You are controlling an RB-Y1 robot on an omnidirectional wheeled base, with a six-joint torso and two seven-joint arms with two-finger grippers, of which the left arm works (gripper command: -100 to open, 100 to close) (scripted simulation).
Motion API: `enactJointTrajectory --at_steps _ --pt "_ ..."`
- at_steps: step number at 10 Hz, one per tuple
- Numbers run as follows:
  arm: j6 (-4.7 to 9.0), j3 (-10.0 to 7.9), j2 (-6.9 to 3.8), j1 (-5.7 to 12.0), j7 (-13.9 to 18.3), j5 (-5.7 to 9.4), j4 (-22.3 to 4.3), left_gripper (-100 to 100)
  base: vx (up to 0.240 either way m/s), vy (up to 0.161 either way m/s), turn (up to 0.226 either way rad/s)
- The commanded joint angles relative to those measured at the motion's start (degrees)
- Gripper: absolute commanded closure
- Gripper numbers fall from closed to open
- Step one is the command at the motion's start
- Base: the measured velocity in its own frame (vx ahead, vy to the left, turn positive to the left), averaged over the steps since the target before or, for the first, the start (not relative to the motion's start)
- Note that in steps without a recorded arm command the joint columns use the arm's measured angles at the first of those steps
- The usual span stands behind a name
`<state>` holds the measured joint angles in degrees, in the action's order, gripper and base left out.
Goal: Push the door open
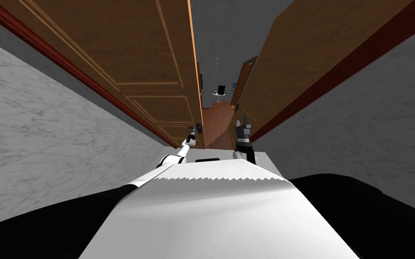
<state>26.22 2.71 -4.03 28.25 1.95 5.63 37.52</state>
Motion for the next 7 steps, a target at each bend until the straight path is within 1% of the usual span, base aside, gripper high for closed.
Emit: enactJointTrajectory --at_steps 1,4,5,7 --pt "-0.05 0.02 0.03 -0.08 0.0 -0.01 0.0 100 -0.024 0.007 -0.009" --pt "-0.05 0.02 0.03 -0.08 0.0 -0.01 0.0 100 -0.002 0.001 -0.002" --pt "-0.06 -0.72 -0.4 -0.08 -0.3 0.2 -0.1 100 0.089 -0.044 0.03" --pt "-0.03 -1.31 -0.71 -0.13 -0.4 0.36 -0.2 100 0.144 -0.082 0.043"
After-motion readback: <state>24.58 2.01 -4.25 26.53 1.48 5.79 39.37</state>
